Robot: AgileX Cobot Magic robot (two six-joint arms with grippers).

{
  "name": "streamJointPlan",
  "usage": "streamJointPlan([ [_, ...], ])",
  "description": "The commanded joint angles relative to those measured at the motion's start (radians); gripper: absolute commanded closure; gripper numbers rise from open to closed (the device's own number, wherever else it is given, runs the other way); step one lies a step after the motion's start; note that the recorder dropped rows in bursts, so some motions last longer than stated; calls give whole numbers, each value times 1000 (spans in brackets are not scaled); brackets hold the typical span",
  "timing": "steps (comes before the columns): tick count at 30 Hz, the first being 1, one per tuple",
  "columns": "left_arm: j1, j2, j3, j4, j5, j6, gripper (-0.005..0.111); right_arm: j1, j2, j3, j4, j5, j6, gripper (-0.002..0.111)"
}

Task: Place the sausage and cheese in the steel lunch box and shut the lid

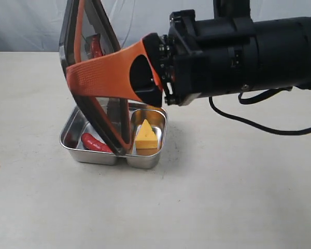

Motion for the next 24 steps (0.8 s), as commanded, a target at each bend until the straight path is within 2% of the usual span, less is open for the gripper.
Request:
streamJointPlan([
  [1,3,40,-14,25,45,15,39,-3,2,-20,12,25,-18,108],
  [8,3,57,-96,5,156,17,40,-3,2,-20,12,40,-2,108],
  [10,3,57,-127,5,159,17,42,-3,1,-21,12,33,54,108],
  [13,3,57,-151,10,152,31,43,-3,-2,-25,12,-73,166,108],
  [16,3,59,-151,39,136,46,43,-3,-2,-39,12,-146,170,108],
  [24,3,95,-151,153,147,-29,43,-3,-2,-121,12,-141,196,108],
])
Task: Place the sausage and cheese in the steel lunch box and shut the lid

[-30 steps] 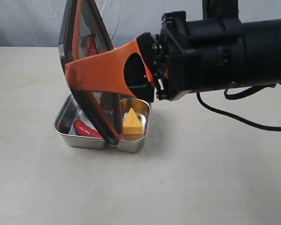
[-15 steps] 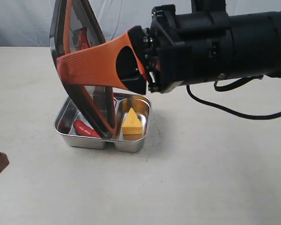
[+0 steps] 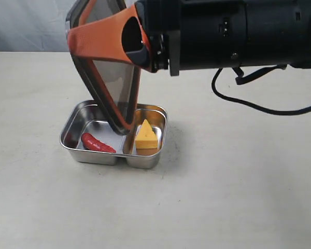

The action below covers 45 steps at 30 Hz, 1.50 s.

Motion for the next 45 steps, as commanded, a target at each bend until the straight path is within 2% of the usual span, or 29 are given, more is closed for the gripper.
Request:
streamJointPlan([
  [1,3,33,-6,88,4,-85,43,-3,-8,-53,12,2,16,108],
  [6,1,72,-6,278,-28,-200,44,-3,-8,-83,12,-38,94,108],
  [13,1,179,-30,507,-147,-339,44,-3,-8,-84,12,-126,159,108],
  [20,1,334,-142,563,-251,-366,44,-3,-8,-84,12,-124,170,108],
  [23,1,411,-218,522,-251,-387,44,-3,-8,-84,12,-124,170,108],
  [27,1,511,-290,383,-121,-433,44,-3,-8,-84,12,-126,170,108],
  [32,1,600,-291,117,104,-283,44,-3,-8,-84,12,-131,170,108],
  [36,1,630,-291,-63,149,-182,45,-3,-8,-84,12,-131,170,108],
  [45,1,630,-291,-100,175,-146,46,4,-8,-84,12,-183,170,108],
])
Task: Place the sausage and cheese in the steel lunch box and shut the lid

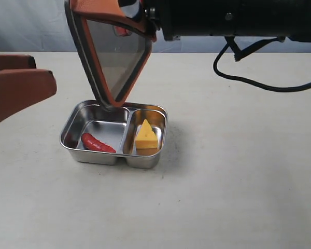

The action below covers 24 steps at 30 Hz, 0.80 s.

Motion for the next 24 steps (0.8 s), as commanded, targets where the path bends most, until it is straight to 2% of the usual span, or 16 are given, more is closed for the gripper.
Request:
streamJointPlan([
  [1,-3,1,-6,-41,18,39,46,15,-8,-7,12,-59,-7,108],
  [7,-58,30,-6,-95,8,45,46,94,-6,-7,12,-178,-11,108],
  [13,-116,54,-6,-36,-112,62,46,113,-6,-7,12,-212,-11,108],
  [17,-160,112,-6,-41,-151,67,46,150,-6,-7,12,-243,-11,108],
  [20,-215,164,-6,-98,-193,87,46,187,-6,-7,12,-257,-11,108],
  [21,-233,170,-6,-107,-219,105,47,194,-6,-7,12,-257,-11,108],
  [22,-249,175,-6,-110,-230,132,54,205,-6,-7,12,-259,-11,108],
  [24,-269,175,-6,-108,-226,171,80,207,-6,-7,12,-236,-11,108],
])
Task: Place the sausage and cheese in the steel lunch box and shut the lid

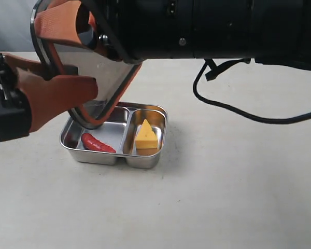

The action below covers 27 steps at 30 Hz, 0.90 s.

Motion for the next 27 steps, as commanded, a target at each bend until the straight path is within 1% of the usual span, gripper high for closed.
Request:
streamJointPlan([
  [1,-35,5,-6,-25,0,60,96,10,-6,-7,12,29,-11,108],
  [2,-35,5,-6,-16,16,84,106,10,-6,-7,12,42,-11,108],
  [4,-35,5,-6,0,18,128,107,10,-6,-7,12,55,-11,108],
  [6,-35,5,-6,49,9,151,107,10,-6,-7,12,55,-11,108],
  [10,-35,5,-6,260,-52,146,107,10,-6,-7,-90,51,-8,108],
  [12,-35,5,-6,368,-85,139,107,10,-6,-7,-164,51,36,108],
  [14,-35,5,-6,430,-124,139,107,10,-6,-7,-236,51,99,106],
  [16,-35,5,-6,489,-170,139,107,10,-6,-7,-319,51,172,99],
  [18,-35,5,-6,548,-228,139,107,10,-6,-7,-393,53,231,89],
  [22,-35,5,-6,640,-302,139,107,8,-6,-7,-535,112,348,62],
  [24,-35,5,-6,671,-315,139,107,8,-6,-7,-587,146,389,53],
  [25,-35,5,-4,694,-319,139,107,8,-6,-7,-632,172,427,51],
  [27,-35,5,-4,745,-321,139,107,8,-6,-7,-704,210,483,50],
])
